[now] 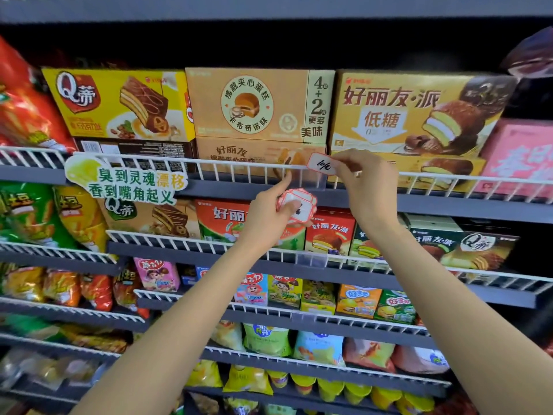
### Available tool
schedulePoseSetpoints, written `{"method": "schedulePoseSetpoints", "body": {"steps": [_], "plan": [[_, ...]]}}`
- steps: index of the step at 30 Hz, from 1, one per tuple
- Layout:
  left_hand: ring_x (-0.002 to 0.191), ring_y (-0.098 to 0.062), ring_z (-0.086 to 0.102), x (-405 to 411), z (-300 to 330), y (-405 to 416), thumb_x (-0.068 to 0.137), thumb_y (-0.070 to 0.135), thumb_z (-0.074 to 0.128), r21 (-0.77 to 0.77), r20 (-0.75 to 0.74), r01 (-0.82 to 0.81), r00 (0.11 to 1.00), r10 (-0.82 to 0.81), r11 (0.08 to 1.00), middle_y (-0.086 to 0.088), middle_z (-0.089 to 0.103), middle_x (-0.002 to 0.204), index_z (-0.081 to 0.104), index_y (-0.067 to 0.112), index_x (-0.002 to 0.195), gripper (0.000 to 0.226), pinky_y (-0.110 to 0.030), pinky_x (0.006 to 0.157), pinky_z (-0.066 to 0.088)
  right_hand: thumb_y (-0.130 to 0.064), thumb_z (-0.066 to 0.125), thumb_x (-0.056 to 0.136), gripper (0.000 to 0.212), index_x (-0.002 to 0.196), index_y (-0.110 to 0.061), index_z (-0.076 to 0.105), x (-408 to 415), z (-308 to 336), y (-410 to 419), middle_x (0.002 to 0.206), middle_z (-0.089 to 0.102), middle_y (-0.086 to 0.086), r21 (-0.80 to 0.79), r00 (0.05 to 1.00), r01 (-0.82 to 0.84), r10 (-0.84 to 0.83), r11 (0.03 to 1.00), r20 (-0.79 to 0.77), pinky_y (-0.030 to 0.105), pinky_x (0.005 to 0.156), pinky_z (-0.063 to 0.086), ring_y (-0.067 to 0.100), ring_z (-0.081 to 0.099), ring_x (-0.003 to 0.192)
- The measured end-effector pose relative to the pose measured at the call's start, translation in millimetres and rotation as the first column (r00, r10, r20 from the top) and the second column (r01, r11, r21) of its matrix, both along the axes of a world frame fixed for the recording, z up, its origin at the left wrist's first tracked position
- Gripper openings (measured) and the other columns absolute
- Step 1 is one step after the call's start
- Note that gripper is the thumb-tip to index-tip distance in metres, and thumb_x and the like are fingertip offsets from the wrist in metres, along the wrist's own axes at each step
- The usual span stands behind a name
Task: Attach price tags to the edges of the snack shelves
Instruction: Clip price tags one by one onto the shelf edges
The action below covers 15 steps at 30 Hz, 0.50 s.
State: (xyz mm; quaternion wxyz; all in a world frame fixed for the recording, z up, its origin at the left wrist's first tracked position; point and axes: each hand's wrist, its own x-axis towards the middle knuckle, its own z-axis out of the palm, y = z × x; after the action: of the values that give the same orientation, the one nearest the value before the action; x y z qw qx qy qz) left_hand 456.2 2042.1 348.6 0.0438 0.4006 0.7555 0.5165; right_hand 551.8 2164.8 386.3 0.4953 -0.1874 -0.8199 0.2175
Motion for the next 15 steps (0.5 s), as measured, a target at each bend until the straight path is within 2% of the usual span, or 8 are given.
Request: {"method": "schedulePoseSetpoints", "body": {"steps": [2,5,6,9,10,11,13,15], "plan": [[0.116,-0.047,0.043,0,-3,-4,0.094,0.011,0.053,-0.005,-0.014,0.001,1.0,-0.001,1.0,-0.023,0.051,0.134,0.034,0.027,0.144,0.056,-0.042,0.085,0.041,-0.016,0.06,0.089,0.015,0.099,-0.014,0.071,-2,1,-1,0.091,0.072,0.002,0.044,0.999,-0.002,0.003,0.999,-0.039,0.024,0.068,0.048,0.013,0.061,0.077],[0.11,-0.049,0.044,-2,-8,-10,0.094,0.008,0.052,-0.003,-0.008,0.017,1.0,-0.017,1.0,-0.023,0.052,0.133,0.036,0.031,0.142,0.056,-0.035,0.067,0.042,-0.022,0.061,0.089,0.014,0.097,-0.017,0.07,-5,2,-1,0.084,0.072,0.001,0.166,0.998,0.048,-0.041,0.985,-0.05,0.035,0.063,0.052,0.018,0.063,0.074],[0.111,-0.048,0.045,-3,-9,-10,0.094,0.008,0.052,-0.002,-0.014,0.019,1.0,-0.019,1.0,-0.019,0.051,0.136,0.036,0.032,0.142,0.056,-0.035,0.068,0.044,-0.022,0.06,0.089,0.014,0.096,-0.017,0.07,-7,1,-1,0.082,0.072,0.002,0.211,0.998,0.06,-0.053,0.976,-0.039,0.036,0.06,0.052,0.02,0.063,0.073],[0.113,-0.037,0.056,-5,-11,-10,0.093,0.01,0.053,-0.011,-0.038,0.025,0.999,-0.026,1.0,0.004,0.043,0.146,0.035,0.037,0.141,0.058,-0.039,0.085,0.051,-0.02,0.058,0.09,0.015,0.096,-0.015,0.07,-14,-2,4,0.082,0.071,0.006,0.289,0.998,0.051,-0.062,0.956,0.031,0.038,0.058,0.051,0.025,0.064,0.074],[0.103,-0.03,0.062,-5,-11,-10,0.093,0.011,0.053,-0.008,-0.037,0.027,0.999,-0.027,1.0,0.006,0.042,0.146,0.035,0.037,0.141,0.057,-0.035,0.08,0.052,-0.019,0.058,0.09,0.015,0.096,-0.014,0.07,-16,-4,5,0.081,0.071,0.008,0.305,0.996,0.05,-0.069,0.951,0.052,0.037,0.057,0.051,0.027,0.063,0.073],[0.084,-0.022,0.065,-7,-11,-9,0.094,0.011,0.052,-0.007,-0.037,0.027,0.999,-0.027,1.0,0.006,0.047,0.142,0.035,0.038,0.141,0.057,-0.029,0.068,0.052,-0.018,0.058,0.09,0.014,0.095,-0.014,0.07,-17,-6,6,0.078,0.07,0.009,0.326,0.995,0.058,-0.08,0.943,0.055,0.036,0.055,0.051,0.028,0.063,0.07],[0.047,-0.011,0.045,-10,-11,-9,0.094,0.011,0.052,-0.016,-0.036,0.022,0.999,-0.023,1.0,0.005,0.058,0.121,0.035,0.039,0.14,0.057,-0.021,0.045,0.039,-0.013,0.061,0.086,0.01,0.089,-0.011,0.071,-17,-10,6,0.071,0.068,0.01,0.375,0.995,0.086,-0.1,0.923,0.017,0.032,0.048,0.047,0.03,0.061,0.065],[0.044,-0.019,0.039,-11,-11,-9,0.094,0.011,0.052,-0.027,-0.04,0.02,0.999,-0.021,0.999,0.007,0.053,0.106,0.035,0.041,0.139,0.057,-0.031,0.046,0.038,-0.009,0.063,0.083,0.009,0.086,-0.008,0.071,-17,-14,6,0.078,0.068,0.01,0.38,0.995,0.09,-0.102,0.92,0.012,0.031,0.048,0.046,0.031,0.061,0.073]]}}
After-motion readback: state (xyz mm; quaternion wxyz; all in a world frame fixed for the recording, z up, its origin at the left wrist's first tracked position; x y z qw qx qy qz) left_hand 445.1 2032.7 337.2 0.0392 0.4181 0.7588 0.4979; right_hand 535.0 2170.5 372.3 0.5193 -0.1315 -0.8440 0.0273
